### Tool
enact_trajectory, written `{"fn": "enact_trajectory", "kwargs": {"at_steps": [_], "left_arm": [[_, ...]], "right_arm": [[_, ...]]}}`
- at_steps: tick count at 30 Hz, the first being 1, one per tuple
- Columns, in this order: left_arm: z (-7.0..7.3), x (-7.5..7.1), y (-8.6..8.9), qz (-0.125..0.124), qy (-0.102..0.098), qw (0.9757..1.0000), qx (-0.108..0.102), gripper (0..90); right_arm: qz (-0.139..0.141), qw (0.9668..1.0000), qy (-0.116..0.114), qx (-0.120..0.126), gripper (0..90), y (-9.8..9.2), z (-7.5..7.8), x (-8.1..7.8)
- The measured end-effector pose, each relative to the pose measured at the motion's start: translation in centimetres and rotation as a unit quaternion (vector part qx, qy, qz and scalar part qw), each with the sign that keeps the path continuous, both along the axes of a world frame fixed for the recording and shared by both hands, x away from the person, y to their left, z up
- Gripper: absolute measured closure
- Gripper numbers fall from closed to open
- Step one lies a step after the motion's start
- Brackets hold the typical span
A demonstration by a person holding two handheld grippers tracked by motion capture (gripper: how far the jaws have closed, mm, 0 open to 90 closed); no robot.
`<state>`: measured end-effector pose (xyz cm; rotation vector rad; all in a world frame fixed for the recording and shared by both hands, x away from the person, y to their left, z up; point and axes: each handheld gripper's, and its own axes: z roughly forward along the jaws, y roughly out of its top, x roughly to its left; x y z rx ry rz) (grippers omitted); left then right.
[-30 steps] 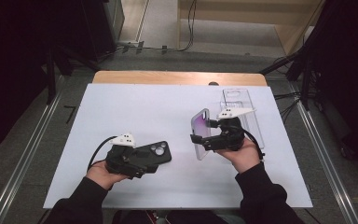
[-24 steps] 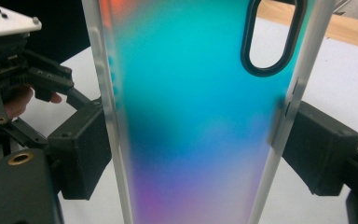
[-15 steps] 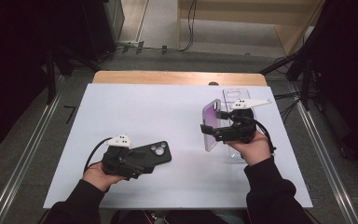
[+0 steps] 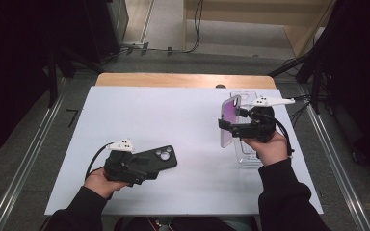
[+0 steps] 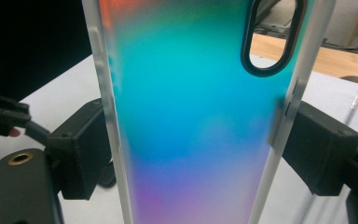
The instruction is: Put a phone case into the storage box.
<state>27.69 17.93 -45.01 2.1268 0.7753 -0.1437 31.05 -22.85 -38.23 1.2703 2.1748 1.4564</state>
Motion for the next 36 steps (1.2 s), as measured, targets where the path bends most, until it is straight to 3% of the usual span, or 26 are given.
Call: {"fn": "enact_trajectory", "kwargs": {"at_steps": [9, 16, 22, 27, 32, 36], "left_arm": [[0.0, 0.1, 0.3, 0.005, -0.005, 1.0, 0.004, 29.5], [-0.1, 0.0, 0.3, 0.007, -0.006, 0.9999, 0.006, 29.5], [-0.1, -0.2, 0.3, 0.003, -0.003, 1.0, -0.009, 29.5], [-0.2, -0.3, 0.6, 0.007, -0.004, 1.0, -0.004, 29.5], [-0.3, -0.2, 0.8, 0.014, -0.004, 0.9999, -0.003, 29.6], [-0.3, -0.3, 0.7, 0.011, -0.002, 0.9999, -0.004, 29.6]], "right_arm": [[-0.041, 0.9992, 0.002, -0.006, 14.5, -1.4, -0.2, 0.4], [-0.083, 0.9965, 0.006, -0.013, 14.5, -2.8, 0.1, 1.8], [-0.101, 0.9947, 0.009, -0.013, 14.5, -3.6, -0.4, 3.0], [-0.132, 0.9909, 0.008, -0.023, 14.5, -4.3, -0.6, 3.9], [-0.172, 0.985, 0.007, -0.011, 14.4, -4.7, -0.8, 5.0], [-0.199, 0.9793, 0.0, -0.034, 14.4, -4.5, -1.1, 6.0]]}}
